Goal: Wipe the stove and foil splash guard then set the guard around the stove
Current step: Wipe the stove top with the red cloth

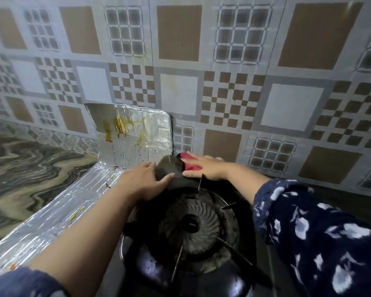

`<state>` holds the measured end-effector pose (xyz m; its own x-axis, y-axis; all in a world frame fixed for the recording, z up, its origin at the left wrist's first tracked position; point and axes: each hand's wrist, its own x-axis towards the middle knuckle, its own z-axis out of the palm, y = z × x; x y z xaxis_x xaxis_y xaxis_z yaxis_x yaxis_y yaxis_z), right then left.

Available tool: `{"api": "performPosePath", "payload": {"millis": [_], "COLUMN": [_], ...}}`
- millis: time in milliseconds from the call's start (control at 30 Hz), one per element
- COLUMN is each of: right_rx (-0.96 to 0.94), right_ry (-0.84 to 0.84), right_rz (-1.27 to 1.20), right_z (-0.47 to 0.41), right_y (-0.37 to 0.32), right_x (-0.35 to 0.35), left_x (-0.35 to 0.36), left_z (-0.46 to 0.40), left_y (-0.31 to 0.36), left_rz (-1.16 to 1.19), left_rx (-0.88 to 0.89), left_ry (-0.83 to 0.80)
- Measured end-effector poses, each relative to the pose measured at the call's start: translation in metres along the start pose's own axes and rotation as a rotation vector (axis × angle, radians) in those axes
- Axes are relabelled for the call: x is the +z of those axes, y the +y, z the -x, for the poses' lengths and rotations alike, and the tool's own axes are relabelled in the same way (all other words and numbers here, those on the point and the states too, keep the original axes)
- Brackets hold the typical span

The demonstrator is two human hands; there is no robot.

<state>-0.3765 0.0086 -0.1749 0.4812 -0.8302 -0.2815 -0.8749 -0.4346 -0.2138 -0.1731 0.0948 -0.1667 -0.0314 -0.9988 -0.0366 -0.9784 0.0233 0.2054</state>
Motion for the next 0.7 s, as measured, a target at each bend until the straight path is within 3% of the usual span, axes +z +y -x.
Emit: {"api": "performPosePath", "payload": {"millis": [133, 367, 700], "right_rx": [-0.063, -0.105, -0.322], "right_ry": [-0.092, -0.078, -0.061], "right_rz": [0.000, -0.086, 0.015], "right_z": [0.003, -0.028, -0.088], "right_y": [0.016, 0.001, -0.042], "right_x": [-0.003, -0.005, -0.005], "left_x": [0.003, 0.007, 0.011], "left_z": [0.007, 0.012, 0.008], "left_y": [-0.003, -0.008, -0.007], "left_rz": [0.050, 0.050, -0.005], "left_rx": [-0.022, -0.100, -0.136], "left_ry": [-0.040, -0.049, -0.009]}}
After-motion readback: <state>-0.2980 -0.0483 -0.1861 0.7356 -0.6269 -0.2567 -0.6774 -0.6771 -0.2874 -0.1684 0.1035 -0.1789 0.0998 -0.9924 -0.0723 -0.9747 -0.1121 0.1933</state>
